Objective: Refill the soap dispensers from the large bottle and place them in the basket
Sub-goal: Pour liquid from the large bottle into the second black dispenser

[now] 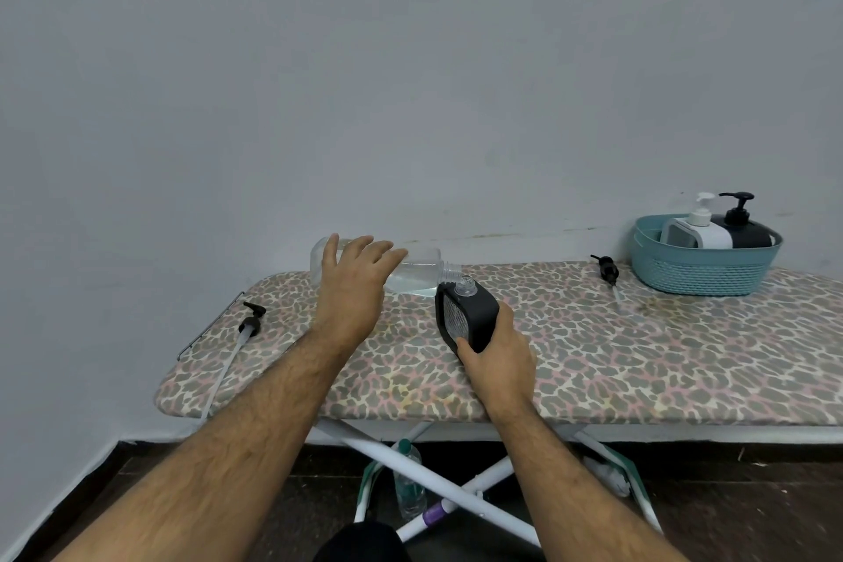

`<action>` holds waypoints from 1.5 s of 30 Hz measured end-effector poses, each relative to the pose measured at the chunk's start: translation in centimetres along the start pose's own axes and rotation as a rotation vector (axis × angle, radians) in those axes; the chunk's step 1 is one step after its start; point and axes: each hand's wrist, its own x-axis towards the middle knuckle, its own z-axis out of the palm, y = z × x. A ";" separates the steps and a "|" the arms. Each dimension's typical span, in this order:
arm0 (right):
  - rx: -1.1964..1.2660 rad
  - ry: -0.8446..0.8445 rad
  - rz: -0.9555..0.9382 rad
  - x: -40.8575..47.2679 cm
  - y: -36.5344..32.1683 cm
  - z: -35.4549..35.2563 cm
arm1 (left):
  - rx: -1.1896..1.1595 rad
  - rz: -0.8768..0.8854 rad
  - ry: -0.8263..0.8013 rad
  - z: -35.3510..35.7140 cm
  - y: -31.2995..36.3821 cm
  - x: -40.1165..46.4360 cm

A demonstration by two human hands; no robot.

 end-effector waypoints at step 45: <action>-0.016 0.008 -0.001 0.0 -0.1 0.0 | 0.044 0.022 -0.006 -0.6 0.3 0.7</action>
